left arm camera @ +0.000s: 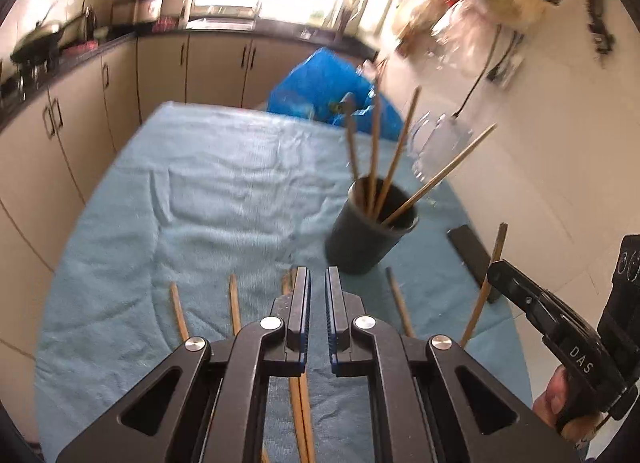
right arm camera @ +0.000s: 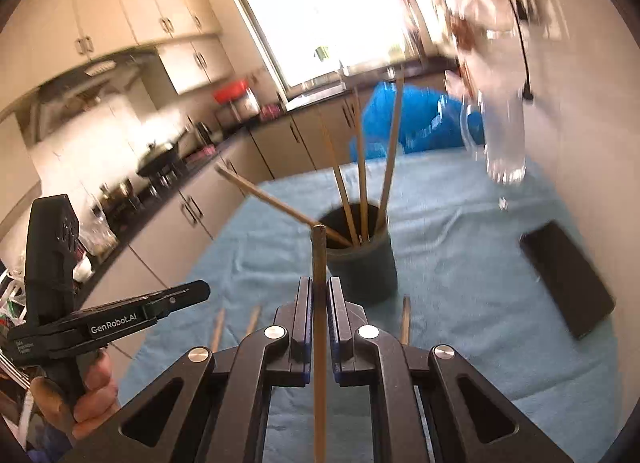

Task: Organize utensils
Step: 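Lift the held chopsticks upright off the towel with both grippers, then lower both held chopsticks into the black cup and open both grippers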

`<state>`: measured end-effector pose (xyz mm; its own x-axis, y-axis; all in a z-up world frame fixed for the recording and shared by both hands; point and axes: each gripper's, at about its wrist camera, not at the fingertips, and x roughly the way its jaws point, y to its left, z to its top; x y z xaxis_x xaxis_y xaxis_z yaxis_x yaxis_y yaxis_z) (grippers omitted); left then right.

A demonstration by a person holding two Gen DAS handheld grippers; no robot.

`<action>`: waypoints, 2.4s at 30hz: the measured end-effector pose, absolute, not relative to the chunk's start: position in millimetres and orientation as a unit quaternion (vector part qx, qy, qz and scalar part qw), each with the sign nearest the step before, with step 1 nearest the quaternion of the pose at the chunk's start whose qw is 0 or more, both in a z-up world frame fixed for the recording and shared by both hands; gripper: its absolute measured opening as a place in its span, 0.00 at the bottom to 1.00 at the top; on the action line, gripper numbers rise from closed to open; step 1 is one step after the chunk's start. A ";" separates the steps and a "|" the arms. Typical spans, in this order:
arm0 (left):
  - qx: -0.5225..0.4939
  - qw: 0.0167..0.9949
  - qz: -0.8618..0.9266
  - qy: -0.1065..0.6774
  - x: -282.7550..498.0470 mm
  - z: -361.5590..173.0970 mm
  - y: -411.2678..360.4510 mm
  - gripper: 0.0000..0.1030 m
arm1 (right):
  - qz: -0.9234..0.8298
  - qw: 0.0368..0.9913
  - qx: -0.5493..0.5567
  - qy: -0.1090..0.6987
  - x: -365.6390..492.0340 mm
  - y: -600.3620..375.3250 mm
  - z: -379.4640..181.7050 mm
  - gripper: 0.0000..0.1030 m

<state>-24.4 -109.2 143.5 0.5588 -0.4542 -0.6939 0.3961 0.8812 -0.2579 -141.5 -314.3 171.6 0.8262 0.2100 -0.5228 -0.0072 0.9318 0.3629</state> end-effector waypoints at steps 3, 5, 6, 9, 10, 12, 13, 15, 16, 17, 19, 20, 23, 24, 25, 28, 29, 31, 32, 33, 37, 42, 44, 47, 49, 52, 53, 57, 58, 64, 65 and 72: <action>-0.023 0.878 -0.235 0.415 -19.2 141.7 -112.5 0.07 | 0.058 0.943 0.172 0.278 -150.0 -313.1 179.6 0.07; -0.019 0.866 -0.235 0.441 -11.6 131.2 -115.7 0.07 | 0.061 0.943 0.176 0.277 -151.6 -311.7 181.1 0.07; -0.018 0.859 -0.229 0.457 -5.2 122.2 -118.6 0.07 | 0.061 0.942 0.179 0.278 -151.6 -312.1 180.5 0.07; -0.011 0.834 -0.223 0.504 15.6 90.9 -128.0 0.07 | 0.063 0.940 0.187 0.278 -151.1 -314.8 179.7 0.07; -0.011 0.826 -0.218 0.519 24.1 80.0 -130.9 0.07 | 0.063 0.940 0.187 0.277 -151.2 -314.7 180.2 0.07; -0.006 0.814 -0.211 0.541 37.4 62.3 -136.4 0.07 | 0.065 0.941 0.187 0.276 -152.7 -315.7 180.9 0.07; -0.006 0.809 -0.202 0.552 43.5 54.3 -138.2 0.07 | 0.065 0.940 0.188 0.276 -152.1 -316.7 180.7 0.07; -0.006 0.799 -0.199 0.568 52.8 39.8 -142.6 0.07 | 0.065 0.940 0.189 0.276 -152.3 -319.7 179.9 0.07; -0.001 0.796 -0.193 0.573 55.9 34.2 -145.3 0.07 | 0.066 0.940 0.190 0.276 -152.6 -320.7 179.4 0.07; 0.003 0.795 -0.188 0.577 58.2 29.5 -147.6 0.07 | 0.066 0.940 0.190 0.277 -152.7 -321.7 179.1 0.07; 0.008 0.792 -0.188 0.581 60.5 24.3 -151.6 0.07 | 0.065 0.939 0.192 0.279 -151.9 -324.2 178.3 0.07; 0.011 0.792 -0.182 0.583 62.2 21.2 -153.3 0.07 | 0.066 0.938 0.193 0.279 -151.5 -324.3 178.1 0.07; 0.024 0.795 -0.175 0.580 65.0 18.2 -159.5 0.07 | 0.067 0.937 0.197 0.281 -149.7 -326.6 175.9 0.07; 0.028 0.797 -0.173 0.578 66.0 18.2 -162.1 0.07 | 0.068 0.936 0.198 0.282 -149.4 -326.8 175.9 0.07; 0.031 0.798 -0.172 0.577 67.6 18.2 -164.2 0.07 | 0.068 0.936 0.199 0.282 -149.1 -326.8 175.5 0.07; 0.033 0.800 -0.170 0.574 72.5 17.7 -166.7 0.07 | 0.069 0.935 0.200 0.284 -148.6 -325.5 175.1 0.07; 0.032 0.800 -0.170 0.574 71.7 18.1 -166.3 0.06 | 0.068 0.935 0.200 0.284 -148.6 -325.4 175.2 0.07; 0.028 0.804 -0.177 0.566 65.9 20.3 -164.0 0.06 | 0.069 0.936 0.198 0.282 -149.1 -325.0 175.9 0.07; 0.022 0.808 -0.181 0.560 60.4 24.8 -160.7 0.06 | 0.068 0.937 0.197 0.281 -150.2 -324.4 176.2 0.07; 0.015 0.813 -0.187 0.551 52.4 30.8 -156.7 0.06 | 0.068 0.938 0.195 0.280 -151.3 -324.6 177.0 0.07; 0.002 0.847 -0.208 0.489 16.3 77.7 -139.5 0.06 | 0.070 0.941 0.193 0.269 -156.7 -322.5 183.4 0.08; -0.014 0.880 -0.232 0.413 -28.5 142.2 -120.4 0.06 | 0.074 0.950 0.180 0.245 -170.2 -314.6 197.7 0.07; -0.020 0.888 -0.241 0.392 -37.7 159.8 -116.8 0.06 | 0.076 0.952 0.177 0.236 -175.3 -311.8 202.9 0.07; -0.021 0.897 -0.249 0.365 -52.0 180.8 -114.2 0.06 | 0.075 0.957 0.169 0.225 -181.7 -308.3 210.3 0.07; -0.020 0.902 -0.249 0.351 -60.6 192.3 -112.2 0.06 | 0.074 0.958 0.166 0.220 -184.8 -307.0 214.4 0.07; -0.024 0.905 -0.254 0.342 -64.5 200.6 -111.8 0.06 | 0.072 0.960 0.166 0.215 -187.8 -307.8 217.9 0.07; -0.025 0.906 -0.253 0.339 -65.8 202.7 -111.4 0.06 | 0.071 0.960 0.166 0.214 -189.2 -308.2 218.3 0.07; -0.028 0.908 -0.251 0.335 -69.3 207.5 -111.9 0.06 | 0.068 0.960 0.169 0.212 -190.6 -310.7 219.2 0.07; -0.027 0.907 -0.252 0.335 -69.4 208.3 -112.6 0.06 | 0.067 0.960 0.170 0.212 -191.0 -311.7 219.1 0.07; -0.025 0.908 -0.254 0.333 -69.6 212.2 -116.3 0.06 | 0.064 0.959 0.176 0.211 -192.6 -317.1 220.0 0.07; -0.024 0.907 -0.257 0.333 -69.4 213.3 -117.6 0.06 | 0.064 0.959 0.177 0.211 -192.5 -317.8 220.2 0.07; -0.017 0.906 -0.271 0.324 -66.5 232.6 -128.3 0.06 | 0.069 0.959 0.180 0.210 -187.3 -325.8 231.2 0.07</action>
